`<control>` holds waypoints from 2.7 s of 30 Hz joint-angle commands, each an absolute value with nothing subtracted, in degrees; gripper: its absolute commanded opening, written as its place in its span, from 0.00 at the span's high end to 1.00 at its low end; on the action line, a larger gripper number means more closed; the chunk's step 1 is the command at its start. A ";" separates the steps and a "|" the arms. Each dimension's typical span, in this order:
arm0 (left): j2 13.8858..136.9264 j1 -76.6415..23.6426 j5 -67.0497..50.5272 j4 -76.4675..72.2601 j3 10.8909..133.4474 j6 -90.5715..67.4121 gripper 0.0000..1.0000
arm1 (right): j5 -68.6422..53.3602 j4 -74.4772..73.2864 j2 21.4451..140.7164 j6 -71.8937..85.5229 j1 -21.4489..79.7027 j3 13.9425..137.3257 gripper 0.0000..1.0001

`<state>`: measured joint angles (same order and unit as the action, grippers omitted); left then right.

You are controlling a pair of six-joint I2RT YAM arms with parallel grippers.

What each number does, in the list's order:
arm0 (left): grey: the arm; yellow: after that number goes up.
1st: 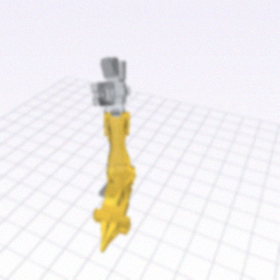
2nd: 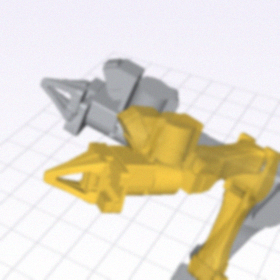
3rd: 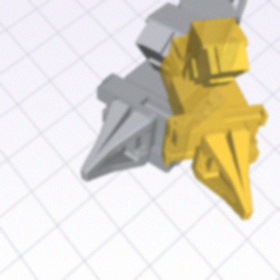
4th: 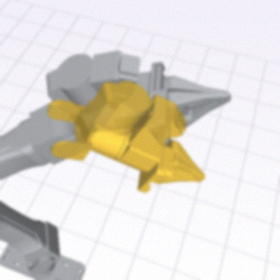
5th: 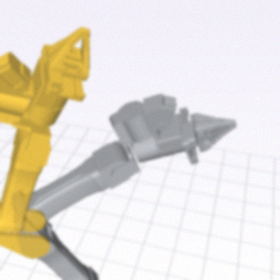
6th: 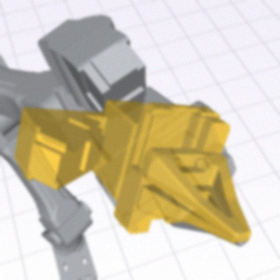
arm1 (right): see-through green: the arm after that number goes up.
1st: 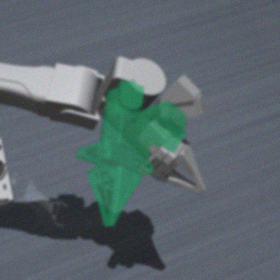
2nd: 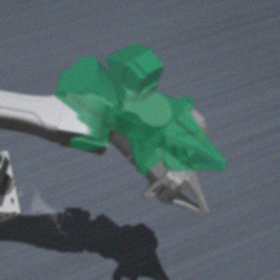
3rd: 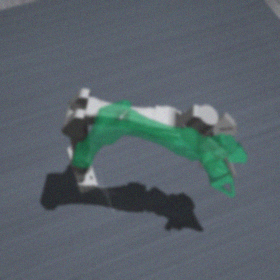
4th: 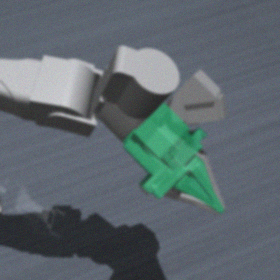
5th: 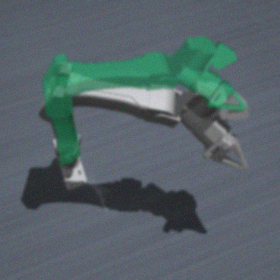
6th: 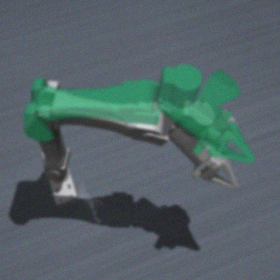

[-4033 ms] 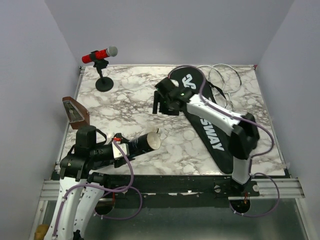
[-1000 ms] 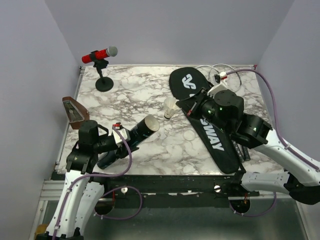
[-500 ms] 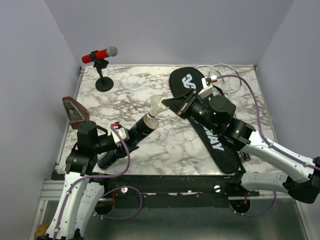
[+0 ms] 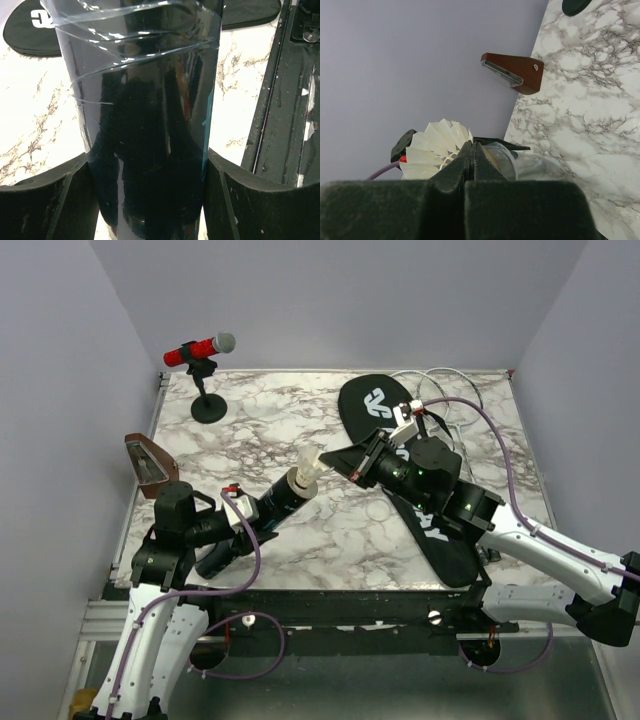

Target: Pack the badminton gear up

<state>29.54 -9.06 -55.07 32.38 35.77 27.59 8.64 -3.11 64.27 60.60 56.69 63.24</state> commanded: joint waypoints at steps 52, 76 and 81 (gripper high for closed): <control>30.23 -8.88 -60.03 42.28 42.54 40.17 0.67 | 1.32 -41.05 72.07 36.56 58.18 89.30 0.29; 30.24 -8.96 -61.35 41.13 44.21 39.46 0.66 | -13.88 -28.92 80.51 39.37 58.36 81.83 0.26; 30.41 -8.96 -61.26 41.22 44.30 39.73 0.66 | -14.77 -26.46 81.39 40.34 59.32 79.81 0.27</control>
